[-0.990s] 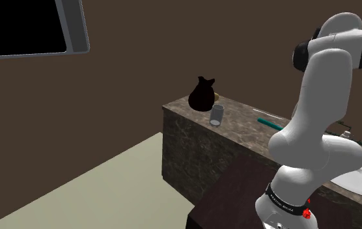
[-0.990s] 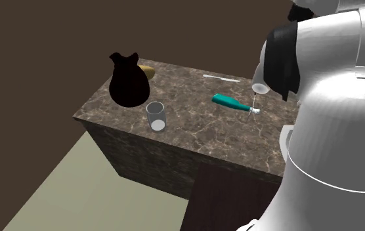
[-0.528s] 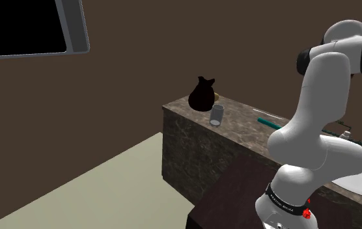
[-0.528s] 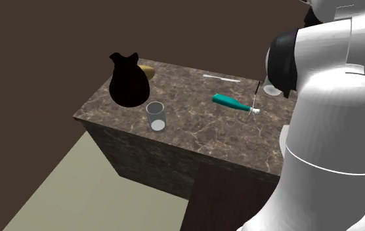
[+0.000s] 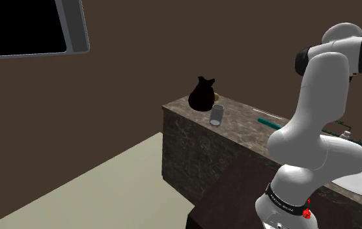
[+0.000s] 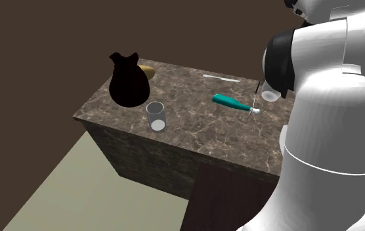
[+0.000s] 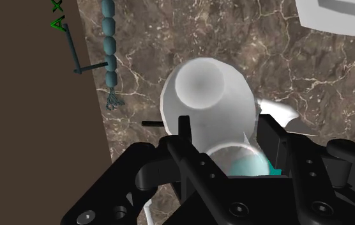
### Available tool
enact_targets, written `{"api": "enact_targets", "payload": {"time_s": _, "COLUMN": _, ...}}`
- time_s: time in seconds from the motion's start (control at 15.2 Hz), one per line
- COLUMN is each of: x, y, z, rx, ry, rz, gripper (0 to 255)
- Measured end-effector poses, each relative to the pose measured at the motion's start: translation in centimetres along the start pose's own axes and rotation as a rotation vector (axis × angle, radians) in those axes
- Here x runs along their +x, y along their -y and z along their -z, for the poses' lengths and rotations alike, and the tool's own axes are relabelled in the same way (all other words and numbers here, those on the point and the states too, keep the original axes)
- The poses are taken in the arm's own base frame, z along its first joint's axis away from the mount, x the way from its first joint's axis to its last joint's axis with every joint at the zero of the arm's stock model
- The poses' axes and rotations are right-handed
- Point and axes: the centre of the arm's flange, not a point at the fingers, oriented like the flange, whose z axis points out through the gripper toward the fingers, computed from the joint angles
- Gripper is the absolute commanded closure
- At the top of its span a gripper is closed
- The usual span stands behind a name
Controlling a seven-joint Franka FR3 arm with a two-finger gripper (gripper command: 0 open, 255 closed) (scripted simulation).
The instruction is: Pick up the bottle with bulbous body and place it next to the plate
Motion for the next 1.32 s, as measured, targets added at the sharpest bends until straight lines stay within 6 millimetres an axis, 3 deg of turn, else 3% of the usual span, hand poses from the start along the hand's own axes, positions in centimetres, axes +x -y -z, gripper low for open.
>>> {"api": "enact_targets", "payload": {"time_s": 0.4, "x": -0.1, "y": 0.0, "z": -2.8, "rx": 0.0, "ry": 0.0, "rz": 0.0, "gripper": 255}}
{"api": "enact_targets", "payload": {"time_s": 0.79, "x": -0.1, "y": 0.0, "z": -3.0, "rx": 0.0, "ry": 0.0, "rz": 0.0, "gripper": 255}}
{"api": "enact_targets", "payload": {"time_s": 0.86, "x": -0.1, "y": 0.0, "z": -3.0, "rx": 0.0, "ry": 0.0, "rz": 0.0, "gripper": 0}}
{"api": "enact_targets", "payload": {"time_s": 1.32, "x": -0.1, "y": -0.1, "z": -2.3, "rx": -0.001, "ry": 0.0, "rz": 0.0, "gripper": 0}}
